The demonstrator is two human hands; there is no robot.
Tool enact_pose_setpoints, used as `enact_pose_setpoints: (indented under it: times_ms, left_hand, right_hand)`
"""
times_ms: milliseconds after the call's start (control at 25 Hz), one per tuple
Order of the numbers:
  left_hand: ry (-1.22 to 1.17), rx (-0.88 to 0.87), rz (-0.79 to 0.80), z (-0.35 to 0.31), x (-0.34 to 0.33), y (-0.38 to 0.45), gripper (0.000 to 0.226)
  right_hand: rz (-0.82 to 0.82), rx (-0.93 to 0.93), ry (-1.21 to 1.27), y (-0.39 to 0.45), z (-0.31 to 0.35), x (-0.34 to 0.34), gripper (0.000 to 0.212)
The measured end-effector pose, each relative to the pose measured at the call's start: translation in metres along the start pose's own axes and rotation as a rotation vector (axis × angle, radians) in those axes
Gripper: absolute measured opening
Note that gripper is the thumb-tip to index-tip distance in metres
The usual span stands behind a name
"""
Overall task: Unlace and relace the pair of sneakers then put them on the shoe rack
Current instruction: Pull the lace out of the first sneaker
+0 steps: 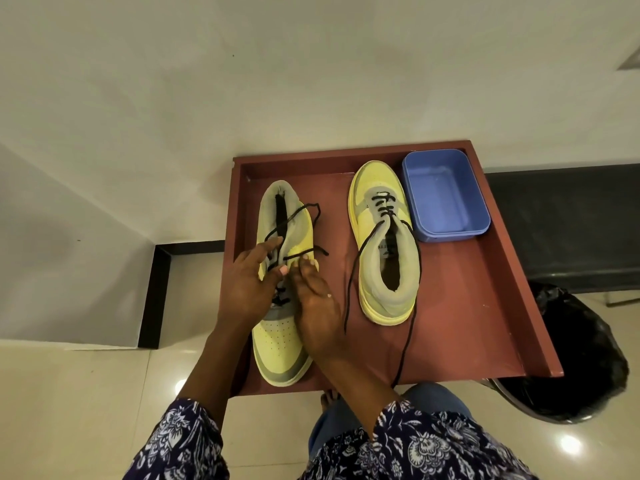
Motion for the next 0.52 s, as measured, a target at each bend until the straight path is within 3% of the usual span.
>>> enact_pose_setpoints:
  times_ms: [160, 280, 360, 440, 520]
  left_hand:
    - [-0.027, -0.018, 0.0, -0.001, 0.002, -0.004, 0.041]
    - [-0.022, -0.031, -0.002, 0.002, 0.005, -0.012, 0.036]
    - [-0.008, -0.038, 0.0, 0.004, 0.006, -0.017, 0.035]
    - [0.007, -0.041, -0.003, 0.004, 0.007, -0.022, 0.034]
    - [0.023, -0.044, -0.013, 0.002, 0.007, -0.026, 0.033]
  right_hand:
    - [0.036, 0.032, 0.039, -0.019, -0.002, 0.007, 0.04]
    - [0.014, -0.182, 0.332, -0.016, -0.004, 0.032, 0.047]
    - [-0.119, -0.297, 0.495, -0.003, 0.0, 0.052, 0.043]
    - [-0.233, -0.374, 0.536, 0.018, 0.008, 0.067, 0.039]
    - [-0.198, -0.452, 0.463, 0.039, 0.012, 0.066, 0.04]
Point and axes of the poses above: each hand's wrist, its own y-axis towards the middle knuckle, its own x-axis out of the back of the hand, z = x × y, the point moved 4 cm from there along y, towards the middle knuckle, and after that the axes turned 9 degrees about y, right-handed, at the moved point
